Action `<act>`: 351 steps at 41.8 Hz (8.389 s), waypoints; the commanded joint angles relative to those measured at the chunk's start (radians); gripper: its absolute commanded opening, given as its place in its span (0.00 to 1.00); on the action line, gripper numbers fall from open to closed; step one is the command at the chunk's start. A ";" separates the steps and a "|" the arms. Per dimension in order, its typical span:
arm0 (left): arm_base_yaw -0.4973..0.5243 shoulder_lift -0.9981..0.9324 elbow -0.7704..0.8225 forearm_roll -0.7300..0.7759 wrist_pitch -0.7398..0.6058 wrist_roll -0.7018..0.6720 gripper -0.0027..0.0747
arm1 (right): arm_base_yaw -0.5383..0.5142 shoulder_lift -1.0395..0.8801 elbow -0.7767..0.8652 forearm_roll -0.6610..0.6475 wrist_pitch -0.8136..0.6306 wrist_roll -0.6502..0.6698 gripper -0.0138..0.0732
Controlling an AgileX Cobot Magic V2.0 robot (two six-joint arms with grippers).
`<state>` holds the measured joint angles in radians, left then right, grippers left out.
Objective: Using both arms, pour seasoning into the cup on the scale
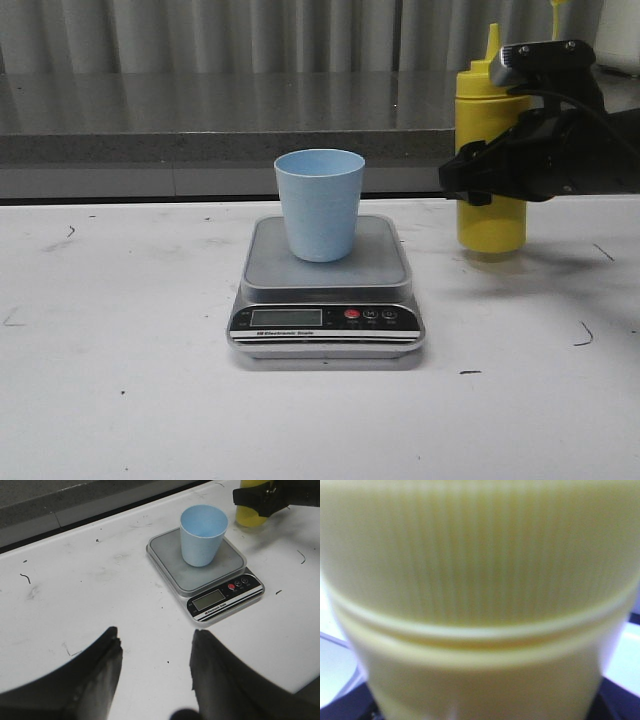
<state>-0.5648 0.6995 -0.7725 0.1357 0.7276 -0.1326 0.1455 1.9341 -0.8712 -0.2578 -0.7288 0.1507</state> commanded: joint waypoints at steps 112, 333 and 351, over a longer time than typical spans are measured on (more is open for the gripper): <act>-0.006 -0.002 -0.026 -0.001 -0.071 -0.004 0.44 | 0.182 -1.250 -0.030 0.420 1.619 -0.303 0.85; 0.581 -0.721 0.800 -0.228 -0.804 0.145 0.01 | -0.051 -1.720 0.559 0.236 0.904 -0.267 0.02; 0.581 -0.721 0.800 -0.228 -0.804 0.145 0.01 | -0.133 -1.961 0.892 0.290 0.734 -0.266 0.02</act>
<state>0.0136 -0.0061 0.0045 -0.0831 0.0073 0.0113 0.0177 -0.0096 0.0270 0.0065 0.0836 -0.1016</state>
